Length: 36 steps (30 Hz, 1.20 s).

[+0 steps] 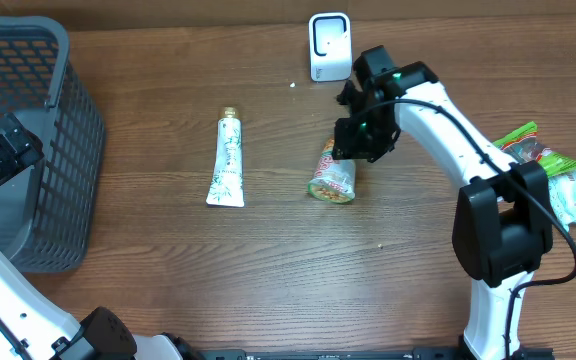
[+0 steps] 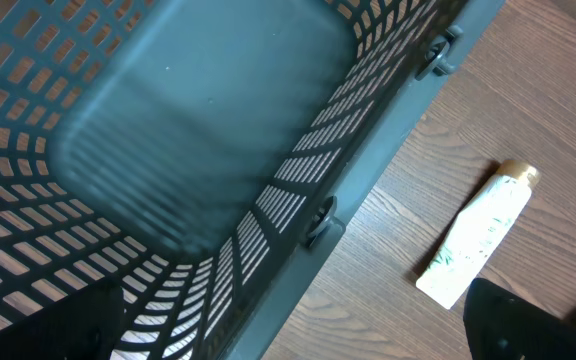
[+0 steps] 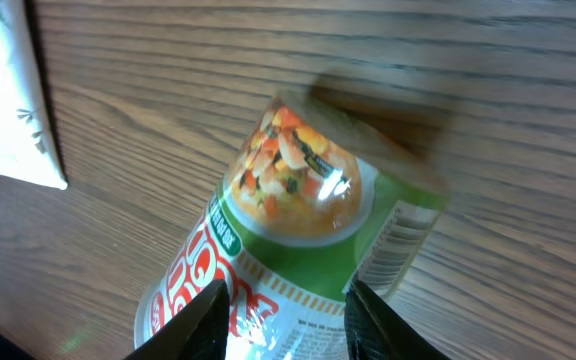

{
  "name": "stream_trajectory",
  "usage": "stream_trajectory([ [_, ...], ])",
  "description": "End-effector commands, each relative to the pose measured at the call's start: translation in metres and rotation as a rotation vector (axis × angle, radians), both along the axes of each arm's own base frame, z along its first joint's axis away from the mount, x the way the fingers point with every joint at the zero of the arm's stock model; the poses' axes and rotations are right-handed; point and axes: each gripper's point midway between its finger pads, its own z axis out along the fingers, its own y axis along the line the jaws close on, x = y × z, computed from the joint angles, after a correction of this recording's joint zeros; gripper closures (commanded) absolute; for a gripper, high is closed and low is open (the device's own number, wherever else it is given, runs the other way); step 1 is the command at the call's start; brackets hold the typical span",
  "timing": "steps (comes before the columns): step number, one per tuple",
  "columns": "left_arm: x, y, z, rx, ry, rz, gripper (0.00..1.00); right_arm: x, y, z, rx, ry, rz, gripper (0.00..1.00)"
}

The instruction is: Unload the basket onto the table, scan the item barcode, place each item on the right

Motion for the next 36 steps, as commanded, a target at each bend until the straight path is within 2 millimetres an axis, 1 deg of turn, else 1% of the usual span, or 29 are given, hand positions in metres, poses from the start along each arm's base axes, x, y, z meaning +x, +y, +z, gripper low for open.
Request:
stream_trajectory([
  [1,0.000,0.000,0.001,0.006,-0.002,-0.014,0.00,-0.004,0.026,0.010,0.015,-0.042,0.053,0.61],
  [5,0.000,0.000,0.001,0.006,-0.002,-0.015,0.00,-0.011,0.037,0.009,0.011,-0.048,0.083,0.61],
  [9,0.000,0.000,0.001,0.006,-0.002,-0.014,0.01,-0.019,0.054,0.008,-0.005,-0.069,0.119,0.61],
  [13,0.000,0.000,0.001,0.006,-0.002,-0.014,0.00,-0.026,0.062,0.004,-0.045,-0.084,0.140,0.60],
  [15,0.000,0.000,0.001,0.006,-0.002,-0.014,0.00,-0.032,0.068,0.002,-0.045,-0.079,0.157,0.50],
  [17,0.000,0.000,0.001,0.006,-0.002,-0.015,0.00,-0.035,0.071,0.001,-0.046,-0.075,0.164,0.45],
  [24,0.000,0.000,0.001,0.006,-0.002,-0.014,0.00,-0.053,0.080,-0.011,-0.036,-0.030,0.170,0.42],
  [27,0.000,0.000,0.001,0.006,-0.002,-0.014,0.00,-0.058,0.086,-0.012,-0.048,-0.029,0.170,0.35],
  [30,0.000,0.000,0.001,0.006,-0.002,-0.015,0.00,-0.058,0.084,-0.017,-0.085,-0.034,0.153,0.32],
  [33,0.000,0.000,0.001,0.006,-0.002,-0.014,0.00,-0.059,0.080,-0.029,-0.116,-0.015,0.150,0.28],
  [36,0.000,0.000,0.001,0.006,-0.002,-0.015,0.00,-0.066,0.077,-0.043,-0.136,0.036,0.153,0.26],
])
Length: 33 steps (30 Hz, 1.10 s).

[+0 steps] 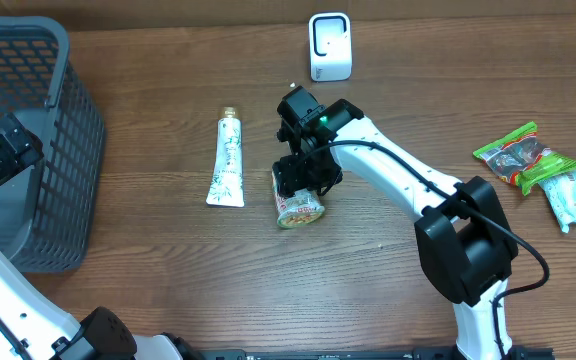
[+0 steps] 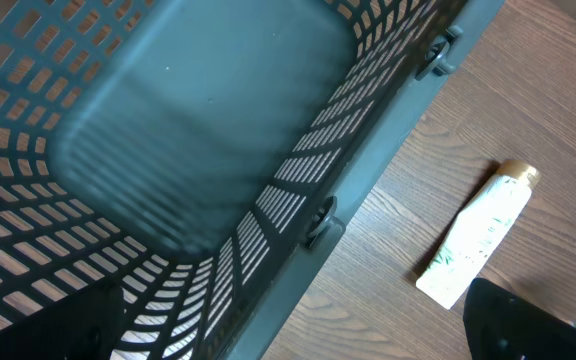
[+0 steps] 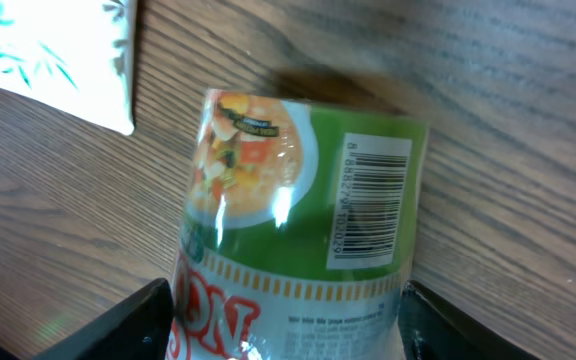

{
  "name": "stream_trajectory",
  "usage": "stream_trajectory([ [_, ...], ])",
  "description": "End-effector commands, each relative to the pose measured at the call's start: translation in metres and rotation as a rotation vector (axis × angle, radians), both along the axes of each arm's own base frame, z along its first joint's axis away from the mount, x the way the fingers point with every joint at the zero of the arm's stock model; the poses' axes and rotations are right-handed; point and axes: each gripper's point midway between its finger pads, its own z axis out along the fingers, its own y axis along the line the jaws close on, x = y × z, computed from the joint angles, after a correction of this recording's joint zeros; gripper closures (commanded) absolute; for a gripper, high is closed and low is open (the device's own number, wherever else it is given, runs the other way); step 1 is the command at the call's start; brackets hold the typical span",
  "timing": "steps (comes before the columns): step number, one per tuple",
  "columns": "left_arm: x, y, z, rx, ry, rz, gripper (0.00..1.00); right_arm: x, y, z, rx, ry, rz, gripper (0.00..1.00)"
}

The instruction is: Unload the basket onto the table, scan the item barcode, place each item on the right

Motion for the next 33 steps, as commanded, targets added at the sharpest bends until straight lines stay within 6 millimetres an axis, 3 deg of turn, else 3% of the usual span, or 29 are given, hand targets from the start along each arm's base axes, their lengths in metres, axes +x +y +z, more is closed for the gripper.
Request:
stream_trajectory([
  [1,0.000,0.000,0.001,0.006,-0.002,-0.015,0.00,-0.010,-0.009,-0.028,-0.064,0.070,-0.010,0.25],
  [7,0.000,0.000,0.001,0.006,-0.002,-0.015,0.00,-0.013,-0.009,-0.032,-0.068,0.088,-0.004,0.26],
  [12,0.000,0.000,0.001,0.006,-0.002,-0.015,0.00,-0.002,-0.022,-0.034,-0.124,0.034,0.012,0.30],
  [18,0.000,0.000,0.001,0.006,-0.002,-0.015,0.00,0.023,-0.049,-0.023,-0.278,-0.084,-0.013,0.30],
  [27,0.000,0.000,0.001,0.006,-0.002,-0.015,0.00,0.067,-0.115,0.015,-0.683,-0.374,-0.159,0.30],
  [33,0.000,0.000,0.001,0.006,-0.002,-0.015,0.00,0.074,-0.112,-0.005,-0.669,-0.425,-0.233,0.35],
])
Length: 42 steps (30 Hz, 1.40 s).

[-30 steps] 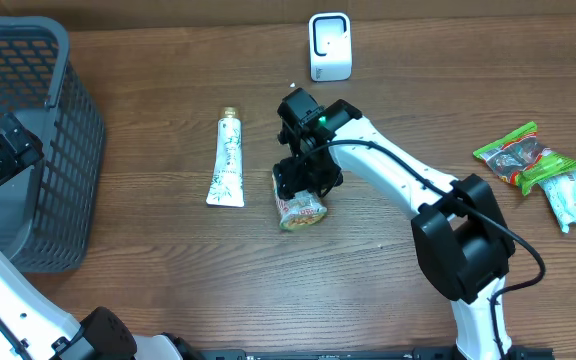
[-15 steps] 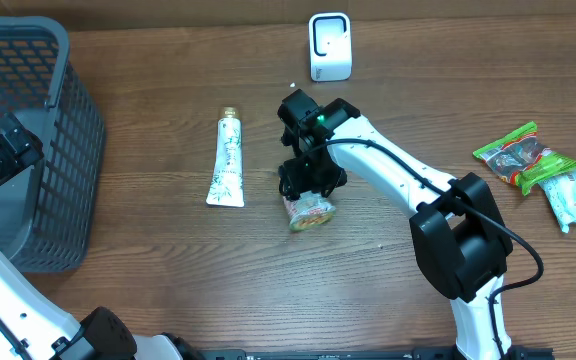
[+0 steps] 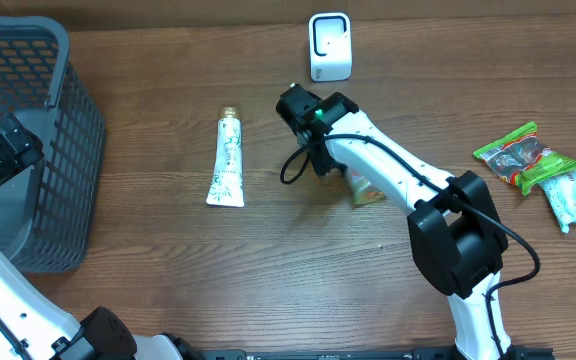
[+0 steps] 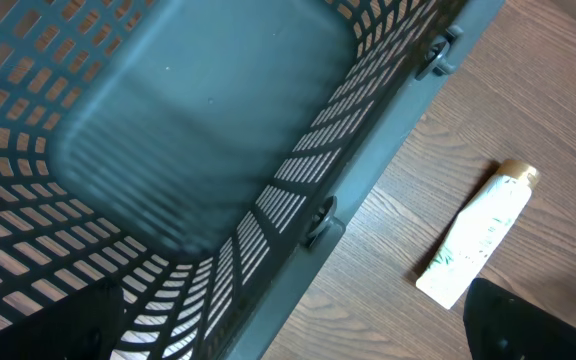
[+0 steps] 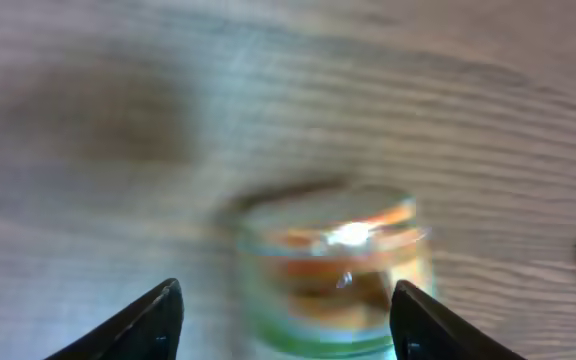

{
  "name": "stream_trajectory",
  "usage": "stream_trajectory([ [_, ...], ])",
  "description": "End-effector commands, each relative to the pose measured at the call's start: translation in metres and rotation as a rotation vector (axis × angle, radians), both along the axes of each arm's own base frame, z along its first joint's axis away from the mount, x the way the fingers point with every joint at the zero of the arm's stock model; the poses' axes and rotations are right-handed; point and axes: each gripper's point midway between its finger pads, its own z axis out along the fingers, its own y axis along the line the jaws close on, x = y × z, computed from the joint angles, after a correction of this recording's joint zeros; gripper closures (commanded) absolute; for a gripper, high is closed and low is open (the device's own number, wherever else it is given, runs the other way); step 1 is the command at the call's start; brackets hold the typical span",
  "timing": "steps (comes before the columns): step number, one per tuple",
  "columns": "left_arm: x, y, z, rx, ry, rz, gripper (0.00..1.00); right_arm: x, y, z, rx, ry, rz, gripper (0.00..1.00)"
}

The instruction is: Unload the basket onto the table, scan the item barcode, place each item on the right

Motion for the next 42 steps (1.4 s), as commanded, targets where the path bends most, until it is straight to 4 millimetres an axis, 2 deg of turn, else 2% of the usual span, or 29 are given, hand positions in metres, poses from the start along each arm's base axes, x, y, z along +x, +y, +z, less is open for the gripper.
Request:
stream_trajectory([
  [1,0.000,0.000,0.001,0.006,-0.002,-0.015,0.00,0.002,-0.016,-0.012,-0.090,-0.055,-0.061,0.35],
  [7,0.000,0.000,0.001,0.006,-0.002,-0.015,0.00,-0.005,-0.008,-0.013,-0.122,-0.069,-0.033,0.34],
  [8,0.000,0.000,0.001,0.006,-0.002,-0.015,0.00,-0.004,-0.008,-0.010,-0.124,-0.085,-0.044,0.30],
  [11,0.000,0.000,0.001,0.006,-0.002,-0.015,0.00,0.001,-0.007,0.002,-0.105,-0.113,-0.075,0.26],
  [13,0.000,0.000,0.001,0.006,-0.002,-0.015,0.00,0.009,-0.010,0.017,-0.088,-0.134,-0.072,0.20],
  [16,0.000,0.000,0.001,0.006,-0.002,-0.015,0.00,0.024,-0.018,0.028,-0.131,-0.108,0.069,0.12],
  [19,0.000,0.000,0.001,0.006,-0.002,-0.015,0.00,0.035,-0.035,0.022,-0.156,-0.059,0.146,0.08],
  [22,0.000,0.000,0.001,0.006,-0.002,-0.015,0.00,0.037,-0.049,0.006,-0.081,0.028,0.176,0.09],
  [28,0.000,0.000,0.001,0.006,-0.002,-0.015,0.00,0.035,-0.100,0.002,-0.099,0.109,0.083,0.11],
  [30,0.000,0.000,0.001,0.006,-0.002,-0.015,0.00,0.033,-0.111,0.002,-0.099,0.128,0.057,0.11],
  [32,0.000,0.000,0.001,0.006,-0.002,-0.015,0.00,0.031,-0.121,0.001,-0.093,0.151,0.036,0.11],
  [35,0.000,0.000,0.001,0.006,-0.002,-0.015,0.00,0.025,-0.122,-0.004,-0.036,0.190,0.019,0.11],
  [39,0.000,0.000,0.001,0.006,-0.002,-0.015,0.00,0.028,-0.139,0.005,-0.038,0.155,-0.109,0.11],
  [42,0.000,0.000,0.001,0.006,-0.002,-0.015,0.00,0.025,-0.167,0.021,-0.110,0.123,-0.246,0.12],
])
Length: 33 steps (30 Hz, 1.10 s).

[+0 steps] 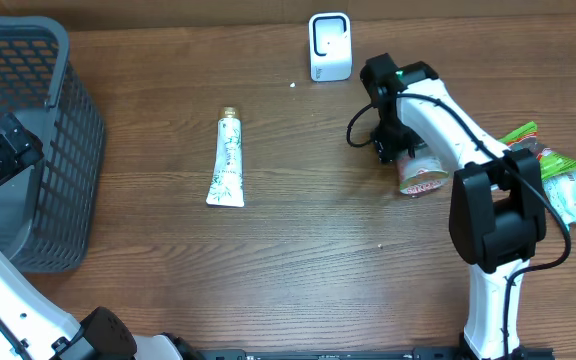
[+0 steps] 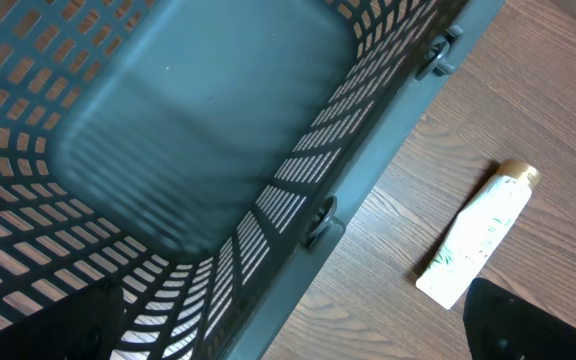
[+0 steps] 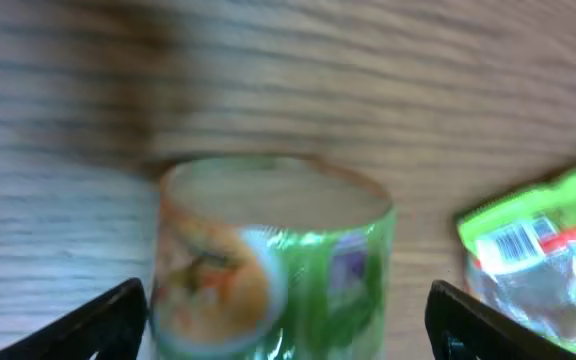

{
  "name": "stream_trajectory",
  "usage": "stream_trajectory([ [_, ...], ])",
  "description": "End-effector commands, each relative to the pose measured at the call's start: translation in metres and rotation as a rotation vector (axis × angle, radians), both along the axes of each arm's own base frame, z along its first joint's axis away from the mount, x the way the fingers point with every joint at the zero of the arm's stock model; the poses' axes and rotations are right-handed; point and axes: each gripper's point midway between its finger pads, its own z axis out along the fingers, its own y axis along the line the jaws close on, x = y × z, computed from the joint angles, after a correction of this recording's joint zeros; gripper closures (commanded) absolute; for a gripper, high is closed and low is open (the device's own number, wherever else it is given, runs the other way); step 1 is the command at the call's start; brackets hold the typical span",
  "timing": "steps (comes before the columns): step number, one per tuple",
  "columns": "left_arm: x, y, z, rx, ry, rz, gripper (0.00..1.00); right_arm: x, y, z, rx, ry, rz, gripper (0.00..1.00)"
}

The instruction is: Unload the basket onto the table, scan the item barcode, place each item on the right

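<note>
A green cup of noodles (image 1: 420,176) lies on its side on the wooden table, right of centre. My right gripper (image 1: 392,148) is just left of it. In the right wrist view the cup (image 3: 273,250) lies between the wide-apart fingers (image 3: 118,318); this gripper (image 3: 283,325) is open around it, with a gap at the right finger. The white barcode scanner (image 1: 329,45) stands at the table's far edge, up and left of the cup. My left gripper (image 2: 298,335) hangs open over the basket, holding nothing.
A dark plastic basket (image 1: 63,120) fills the left end of the table. A white tube (image 1: 227,160) lies left of centre. Green snack packets (image 1: 530,152) lie at the right edge, close to the cup; one packet (image 3: 543,250) shows beside it.
The cup and my right gripper have moved to the right, from the table's middle to near the snack packets. The gripper's fingers still stand wide around it. The left arm has not moved.
The cup first lay below the scanner with my right gripper's fingers close on it. Then it lay farther left, near the tube, barcode up, fingers spread. Then it was back near the middle, and now it lies far right beside the packets.
</note>
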Motion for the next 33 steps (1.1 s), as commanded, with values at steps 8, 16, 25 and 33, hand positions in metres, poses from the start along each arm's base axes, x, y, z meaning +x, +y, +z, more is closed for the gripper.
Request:
stream_trajectory([
  [8,0.000,0.000,0.001,0.006,-0.002,-0.015,0.00,-0.012,-0.045,0.033,-0.118,-0.088,-0.282,0.14],
  [16,0.000,0.000,0.001,0.006,-0.002,-0.015,0.00,-0.022,-0.057,0.025,-0.018,-0.031,-0.408,0.14],
  [25,0.000,0.000,0.001,0.006,-0.002,-0.014,0.00,-0.023,-0.075,0.015,-0.017,-0.001,-0.394,0.15],
  [33,0.000,0.000,0.001,0.006,-0.002,-0.015,0.00,-0.017,-0.070,0.004,0.111,0.029,-0.360,0.15],
])
